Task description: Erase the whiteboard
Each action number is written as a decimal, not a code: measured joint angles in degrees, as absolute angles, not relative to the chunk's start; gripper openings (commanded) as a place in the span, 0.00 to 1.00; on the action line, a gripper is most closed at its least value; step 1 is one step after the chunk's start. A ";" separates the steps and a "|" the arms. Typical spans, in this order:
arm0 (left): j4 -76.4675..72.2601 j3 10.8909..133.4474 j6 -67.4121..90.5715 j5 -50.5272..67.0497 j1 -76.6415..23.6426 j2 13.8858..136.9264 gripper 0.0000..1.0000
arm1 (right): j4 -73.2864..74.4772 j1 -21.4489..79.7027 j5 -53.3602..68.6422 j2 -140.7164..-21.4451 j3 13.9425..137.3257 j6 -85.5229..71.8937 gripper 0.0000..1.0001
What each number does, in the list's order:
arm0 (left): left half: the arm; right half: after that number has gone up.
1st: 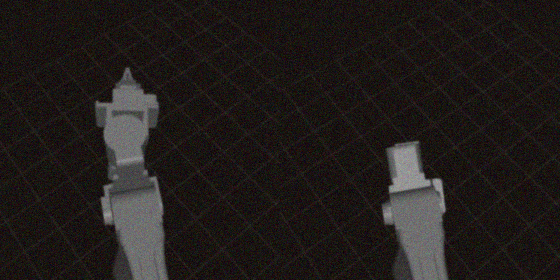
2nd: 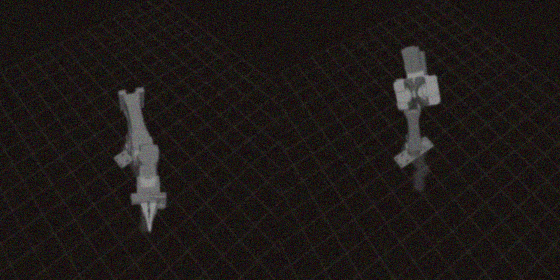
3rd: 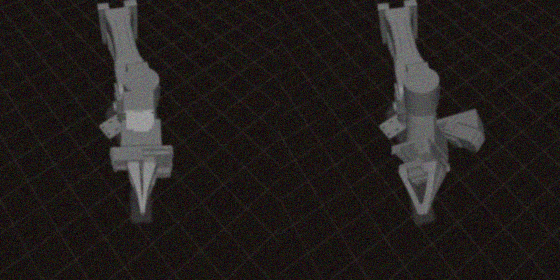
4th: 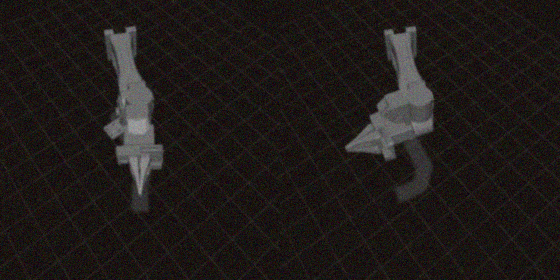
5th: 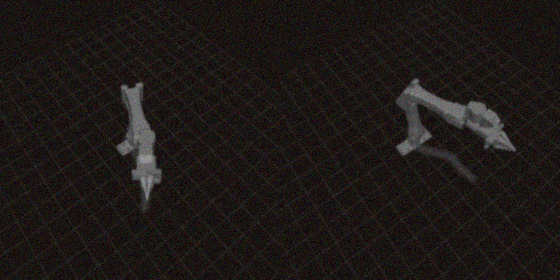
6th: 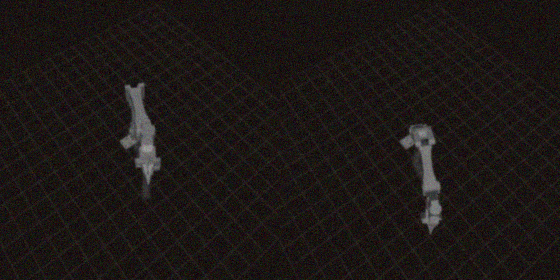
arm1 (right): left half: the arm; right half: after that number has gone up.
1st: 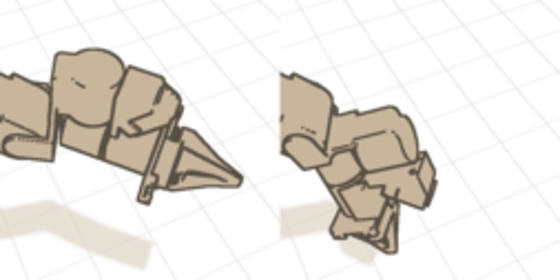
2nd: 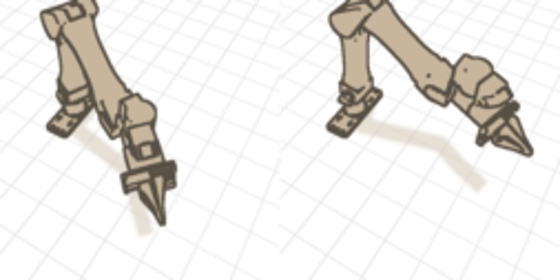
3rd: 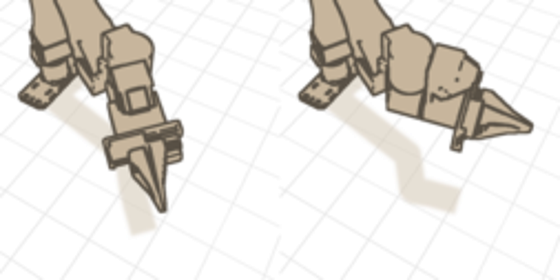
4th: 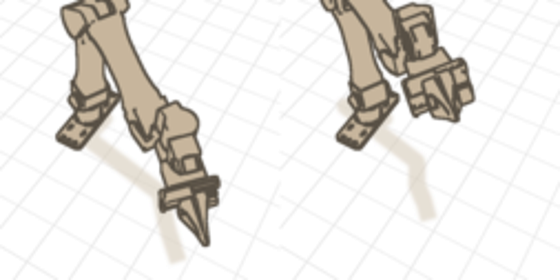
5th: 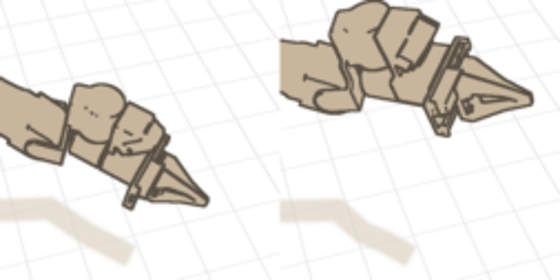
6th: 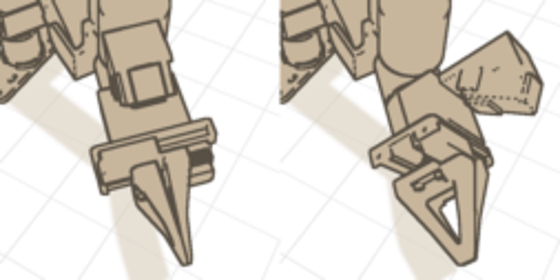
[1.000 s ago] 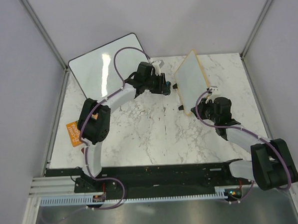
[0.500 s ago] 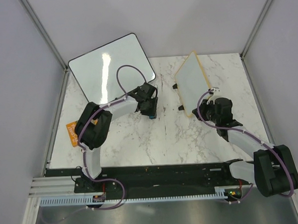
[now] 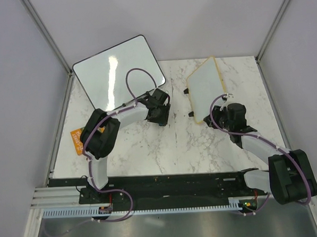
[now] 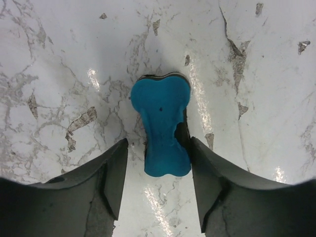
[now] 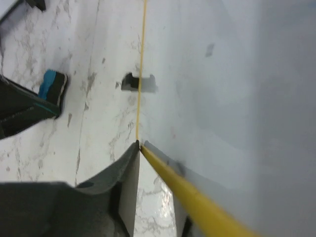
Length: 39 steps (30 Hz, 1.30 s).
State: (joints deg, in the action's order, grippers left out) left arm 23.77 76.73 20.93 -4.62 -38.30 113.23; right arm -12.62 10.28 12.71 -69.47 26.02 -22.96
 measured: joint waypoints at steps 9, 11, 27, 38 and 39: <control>25.82 76.75 18.44 -9.34 -40.07 112.97 0.81 | -5.93 10.79 13.65 -69.71 24.95 -23.14 0.64; 26.30 76.75 17.85 -10.72 -40.51 112.86 0.83 | -4.89 10.94 13.63 -69.69 24.75 -22.98 0.65; 21.54 75.07 14.04 -15.81 -41.63 103.70 0.91 | 0.86 11.05 13.45 -63.29 25.15 -22.65 0.69; 19.51 87.99 11.49 -9.39 -41.89 116.18 0.02 | 9.17 11.05 13.26 -54.00 29.56 -22.37 0.72; 19.53 88.31 11.49 -9.10 -41.89 116.75 0.02 | 10.17 11.05 13.19 -53.21 30.02 -22.26 0.73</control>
